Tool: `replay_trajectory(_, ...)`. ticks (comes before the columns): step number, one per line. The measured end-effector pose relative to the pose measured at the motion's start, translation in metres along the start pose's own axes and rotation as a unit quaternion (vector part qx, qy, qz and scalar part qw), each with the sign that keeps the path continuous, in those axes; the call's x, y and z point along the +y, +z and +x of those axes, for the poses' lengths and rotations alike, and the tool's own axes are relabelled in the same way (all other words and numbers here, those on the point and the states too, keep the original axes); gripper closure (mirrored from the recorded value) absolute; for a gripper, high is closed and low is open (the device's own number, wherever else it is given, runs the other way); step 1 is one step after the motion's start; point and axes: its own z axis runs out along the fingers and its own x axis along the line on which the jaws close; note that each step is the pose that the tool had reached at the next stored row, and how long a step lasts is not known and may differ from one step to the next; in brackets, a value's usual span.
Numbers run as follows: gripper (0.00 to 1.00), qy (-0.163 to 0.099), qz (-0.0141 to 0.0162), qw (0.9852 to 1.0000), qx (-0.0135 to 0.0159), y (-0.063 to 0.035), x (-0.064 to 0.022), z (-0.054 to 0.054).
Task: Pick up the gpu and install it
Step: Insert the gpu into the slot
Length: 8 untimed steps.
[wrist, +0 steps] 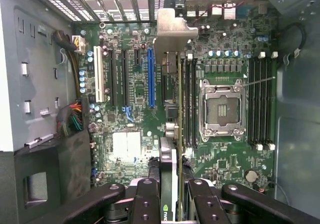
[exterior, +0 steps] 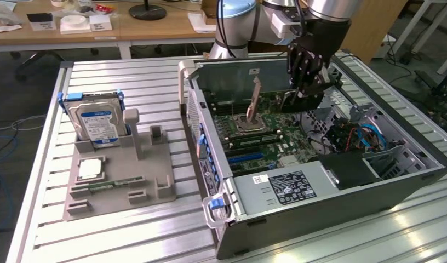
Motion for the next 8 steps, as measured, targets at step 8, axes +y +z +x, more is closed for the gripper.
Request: replay_trajectory(8,0.74,0.0,-0.0003,1.0,-0.0067,0.011,0.0027,0.0028)
